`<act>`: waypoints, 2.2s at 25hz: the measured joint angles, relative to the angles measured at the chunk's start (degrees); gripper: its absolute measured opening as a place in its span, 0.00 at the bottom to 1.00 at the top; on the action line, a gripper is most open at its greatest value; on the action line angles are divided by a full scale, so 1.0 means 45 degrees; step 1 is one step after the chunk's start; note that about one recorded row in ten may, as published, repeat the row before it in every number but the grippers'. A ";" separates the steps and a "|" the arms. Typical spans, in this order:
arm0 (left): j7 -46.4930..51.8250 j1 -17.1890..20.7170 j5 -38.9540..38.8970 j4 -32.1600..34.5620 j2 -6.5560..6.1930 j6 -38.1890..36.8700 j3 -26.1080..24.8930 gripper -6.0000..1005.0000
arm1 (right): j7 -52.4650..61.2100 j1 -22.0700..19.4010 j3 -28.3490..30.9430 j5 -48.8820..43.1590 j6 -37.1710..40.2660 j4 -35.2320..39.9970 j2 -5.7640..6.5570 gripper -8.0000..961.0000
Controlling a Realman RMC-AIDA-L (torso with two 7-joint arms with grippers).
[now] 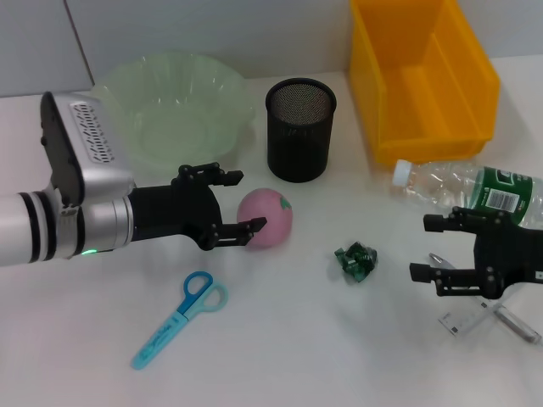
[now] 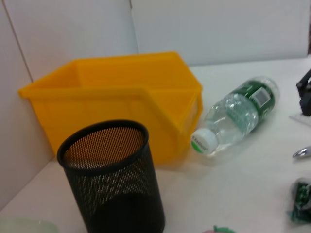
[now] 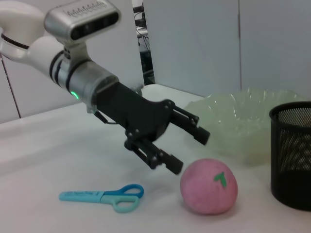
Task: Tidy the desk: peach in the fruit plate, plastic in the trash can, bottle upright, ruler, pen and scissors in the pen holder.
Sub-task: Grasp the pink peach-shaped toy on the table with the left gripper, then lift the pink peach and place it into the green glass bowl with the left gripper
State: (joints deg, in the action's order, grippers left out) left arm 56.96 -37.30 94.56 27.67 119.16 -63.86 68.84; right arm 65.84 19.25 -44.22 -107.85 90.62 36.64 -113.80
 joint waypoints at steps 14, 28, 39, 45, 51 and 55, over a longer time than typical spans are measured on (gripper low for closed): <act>0.0195 -0.0444 0.0082 -0.0840 0.0004 0.2137 0.1351 0.70 | 0.0342 0.0630 -0.0114 -0.0293 -0.0154 0.0065 -0.0256 0.85; 0.0220 -0.0517 0.0010 -0.0780 0.0004 0.2039 0.1749 0.45 | 0.0349 0.0723 -0.0135 -0.0332 -0.0200 0.0102 -0.0299 0.85; 0.0691 -0.0035 -0.0206 0.0223 -0.0118 0.0893 0.1582 0.28 | 0.0348 0.0709 -0.0081 -0.0332 -0.0281 0.0101 -0.0332 0.85; 0.1497 0.1271 -0.0339 0.2648 -0.0257 0.0465 0.0770 0.25 | 0.0351 0.0704 -0.0074 -0.0332 -0.0297 0.0101 -0.0337 0.85; 0.1775 0.1904 -0.0284 0.4378 -0.0329 0.0531 -0.1426 0.20 | 0.0351 0.0726 -0.0110 -0.0331 -0.0299 0.0100 -0.0338 0.85; 0.1792 0.1349 -0.0260 0.3831 -0.0403 0.2150 -0.2575 0.17 | 0.0351 0.0752 -0.0114 -0.0330 -0.0297 0.0101 -0.0338 0.85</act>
State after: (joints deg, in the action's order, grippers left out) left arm 65.02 -31.23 93.39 44.91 117.35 -54.18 57.26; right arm 67.42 22.64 -44.74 -109.33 89.28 37.09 -115.32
